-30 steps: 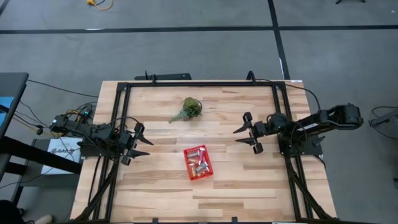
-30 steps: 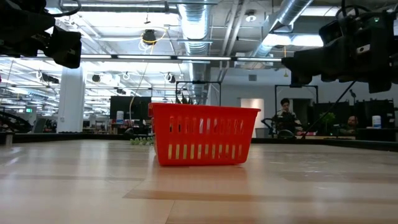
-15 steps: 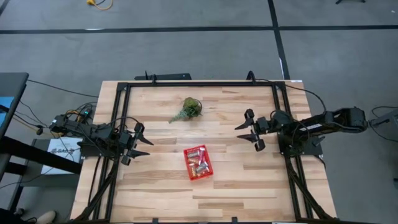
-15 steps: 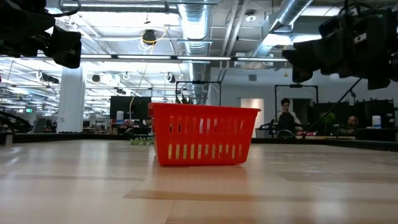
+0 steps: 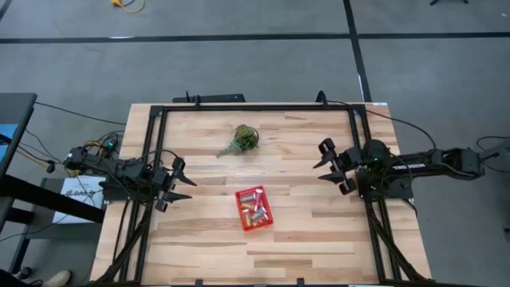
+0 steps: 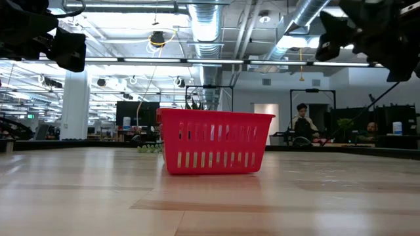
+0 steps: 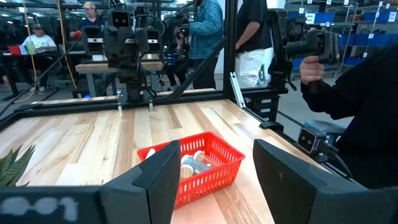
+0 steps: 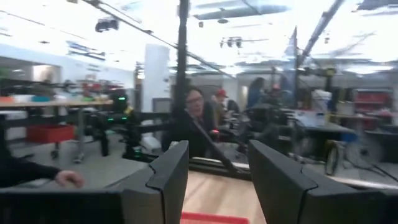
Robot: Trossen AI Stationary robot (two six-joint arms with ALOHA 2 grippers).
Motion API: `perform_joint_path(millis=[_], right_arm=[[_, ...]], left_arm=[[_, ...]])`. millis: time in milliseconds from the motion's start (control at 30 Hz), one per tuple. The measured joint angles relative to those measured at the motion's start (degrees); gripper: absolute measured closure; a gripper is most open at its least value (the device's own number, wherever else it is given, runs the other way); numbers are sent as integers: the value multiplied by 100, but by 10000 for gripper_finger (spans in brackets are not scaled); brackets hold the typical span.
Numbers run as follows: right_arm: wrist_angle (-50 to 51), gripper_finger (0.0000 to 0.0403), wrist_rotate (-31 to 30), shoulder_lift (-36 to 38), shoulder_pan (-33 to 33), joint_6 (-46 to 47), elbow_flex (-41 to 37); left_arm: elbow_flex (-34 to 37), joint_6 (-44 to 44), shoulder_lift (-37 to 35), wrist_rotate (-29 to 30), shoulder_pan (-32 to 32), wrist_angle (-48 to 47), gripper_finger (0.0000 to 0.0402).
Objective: Pick and place pill bottles into a basket
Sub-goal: Return to Home Position
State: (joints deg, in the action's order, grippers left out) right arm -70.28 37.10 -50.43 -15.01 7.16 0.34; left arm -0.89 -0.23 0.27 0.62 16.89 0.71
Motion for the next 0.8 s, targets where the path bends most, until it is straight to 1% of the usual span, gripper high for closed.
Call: perform_joint_path(millis=[67,200,267,367,467,567,700,800], right_arm=[[13,245,242,103,-74,98,0],[4,248,985,517,-330,599,0],[11,250,1079,736,-436,765,0],[7,255,888,1091,-552,920,0],[27,261,559,1421,-596,1039,0],[255,266,206,1719,-527,1026,0],[786,271,-212,2156,-362,775,1],[1592,273,-743,2465,-138,536,58]], left_arm=[[-1,0,0,0,1,0,210],[0,-1,0,-1,-1,0,210],[0,0,0,1,1,0,210],[0,0,0,1,1,0,210],[0,0,0,1,-1,0,210],[-1,-1,0,-1,-1,0,210],[0,-2,0,1,1,0,210],[0,-1,0,0,-1,0,210]])
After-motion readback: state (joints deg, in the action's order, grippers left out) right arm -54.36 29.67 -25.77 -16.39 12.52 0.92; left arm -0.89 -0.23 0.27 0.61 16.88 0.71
